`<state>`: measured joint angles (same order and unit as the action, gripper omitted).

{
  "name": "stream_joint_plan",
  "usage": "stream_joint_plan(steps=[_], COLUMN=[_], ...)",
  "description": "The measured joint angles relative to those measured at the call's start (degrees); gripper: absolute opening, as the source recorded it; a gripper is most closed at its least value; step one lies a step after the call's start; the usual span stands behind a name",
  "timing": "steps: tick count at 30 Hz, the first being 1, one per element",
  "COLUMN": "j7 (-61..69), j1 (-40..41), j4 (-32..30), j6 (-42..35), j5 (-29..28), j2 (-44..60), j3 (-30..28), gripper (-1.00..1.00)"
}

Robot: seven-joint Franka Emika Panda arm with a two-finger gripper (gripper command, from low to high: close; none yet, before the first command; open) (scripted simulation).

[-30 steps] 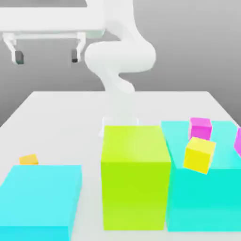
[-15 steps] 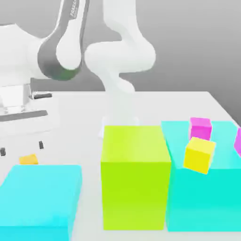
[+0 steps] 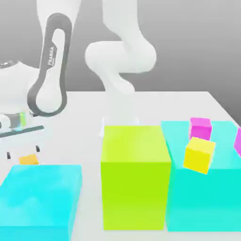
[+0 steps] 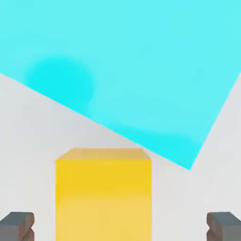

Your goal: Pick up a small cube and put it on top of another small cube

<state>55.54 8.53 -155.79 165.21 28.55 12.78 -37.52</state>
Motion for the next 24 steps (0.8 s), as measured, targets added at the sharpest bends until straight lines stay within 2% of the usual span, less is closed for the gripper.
stream_joint_plan(steps=[6,7,14,24], j7=[10.2,11.0,10.9,-5.5], j1=[10.3,11.2,10.9,-3.3], j4=[2.2,2.3,2.3,-1.1], j6=[3.4,3.7,3.5,-1.6], j5=[13.5,14.7,14.5,-7.5], j2=[6.5,7.0,6.9,-3.4], j3=[13.2,14.4,14.0,-4.9], gripper=[0.0,-1.0,-1.0,-1.0])
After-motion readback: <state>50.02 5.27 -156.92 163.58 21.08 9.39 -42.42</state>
